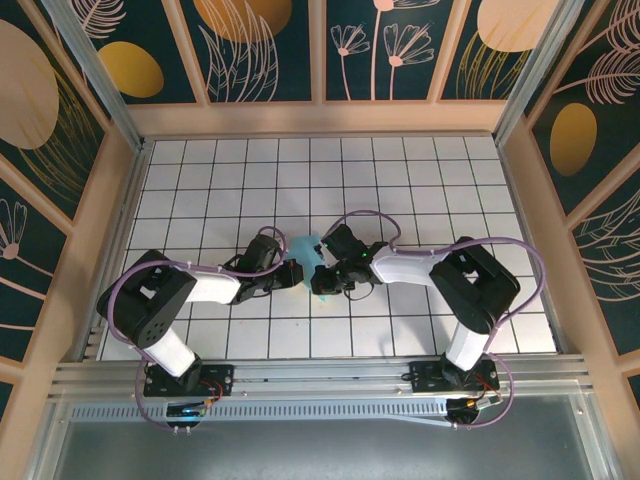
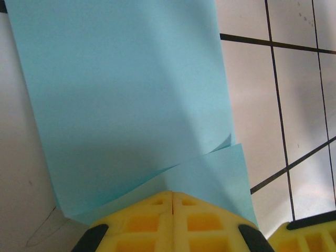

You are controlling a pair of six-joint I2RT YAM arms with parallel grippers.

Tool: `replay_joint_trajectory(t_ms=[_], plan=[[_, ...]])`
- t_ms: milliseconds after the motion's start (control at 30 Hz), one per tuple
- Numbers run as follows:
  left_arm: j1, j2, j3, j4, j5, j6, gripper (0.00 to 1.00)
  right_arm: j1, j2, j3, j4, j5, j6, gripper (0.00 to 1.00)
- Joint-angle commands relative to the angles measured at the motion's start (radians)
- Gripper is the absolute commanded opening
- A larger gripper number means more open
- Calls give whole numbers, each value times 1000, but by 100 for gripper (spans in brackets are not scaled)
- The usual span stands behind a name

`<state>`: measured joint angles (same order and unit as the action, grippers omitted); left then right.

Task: Fold a paper plane with a square sheet of paper (fold left side to right side)
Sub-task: Third fold the triangle at the center of the table.

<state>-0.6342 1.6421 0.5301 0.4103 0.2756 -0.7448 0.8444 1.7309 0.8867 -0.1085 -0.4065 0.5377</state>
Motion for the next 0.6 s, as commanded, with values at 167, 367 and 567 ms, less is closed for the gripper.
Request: replay_joint_trajectory(t_ms=[167, 367, 567], plan=[[-2, 34, -22, -18, -48, -4, 0, 1, 37, 50, 56, -22, 28, 0], [-1, 36, -24, -21, -49, -6, 0, 2, 85, 81, 61, -9, 19, 0], [-2, 36, -25, -20, -49, -7, 0, 1, 116, 99, 52, 9, 11, 0]])
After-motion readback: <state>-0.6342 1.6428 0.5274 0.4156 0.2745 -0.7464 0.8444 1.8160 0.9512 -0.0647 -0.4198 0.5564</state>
